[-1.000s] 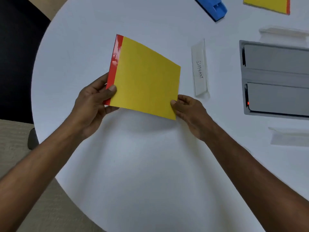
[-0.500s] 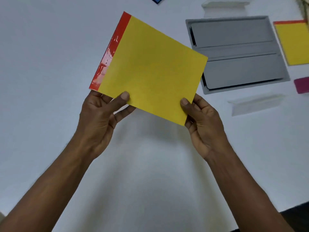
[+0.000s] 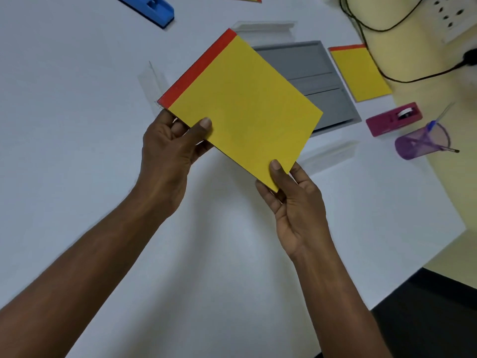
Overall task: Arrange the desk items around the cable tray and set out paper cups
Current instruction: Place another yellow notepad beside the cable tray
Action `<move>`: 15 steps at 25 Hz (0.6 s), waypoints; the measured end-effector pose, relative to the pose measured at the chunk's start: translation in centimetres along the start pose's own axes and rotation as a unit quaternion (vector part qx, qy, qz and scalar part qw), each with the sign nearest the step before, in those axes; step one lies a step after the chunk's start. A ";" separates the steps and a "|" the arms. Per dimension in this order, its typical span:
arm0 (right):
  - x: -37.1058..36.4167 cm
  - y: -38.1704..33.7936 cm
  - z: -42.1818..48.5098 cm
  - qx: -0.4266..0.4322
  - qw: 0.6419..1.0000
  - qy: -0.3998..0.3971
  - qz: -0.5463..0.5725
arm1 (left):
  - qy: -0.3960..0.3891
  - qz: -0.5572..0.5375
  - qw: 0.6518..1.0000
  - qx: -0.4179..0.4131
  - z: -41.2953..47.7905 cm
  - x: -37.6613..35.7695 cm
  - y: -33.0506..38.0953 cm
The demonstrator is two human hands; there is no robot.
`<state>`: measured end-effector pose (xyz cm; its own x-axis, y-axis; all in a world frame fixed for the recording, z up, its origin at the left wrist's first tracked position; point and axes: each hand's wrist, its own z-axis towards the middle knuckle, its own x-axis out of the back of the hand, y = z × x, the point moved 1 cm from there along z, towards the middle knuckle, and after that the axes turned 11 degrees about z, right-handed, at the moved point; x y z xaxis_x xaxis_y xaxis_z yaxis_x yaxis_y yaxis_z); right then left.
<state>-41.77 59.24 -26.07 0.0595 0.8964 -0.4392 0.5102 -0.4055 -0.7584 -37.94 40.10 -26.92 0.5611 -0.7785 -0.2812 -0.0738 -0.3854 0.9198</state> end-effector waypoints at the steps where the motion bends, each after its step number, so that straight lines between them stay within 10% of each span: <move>1: 0.1 -0.4 0.1 0.007 1.000 -0.001 -0.010 | 0.003 0.000 1.000 -0.003 0.3 -0.7 0.0; 15: 5.4 -8.8 7.6 0.037 0.999 0.033 -0.011 | -0.043 0.104 0.994 0.008 5.3 -13.5 -1.8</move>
<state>-52.47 66.30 -25.50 0.1062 0.9142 -0.3912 0.4479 -0.3952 -0.8020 -49.79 48.72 -26.22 0.4602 -0.8813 -0.1077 -0.1947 -0.2186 0.9562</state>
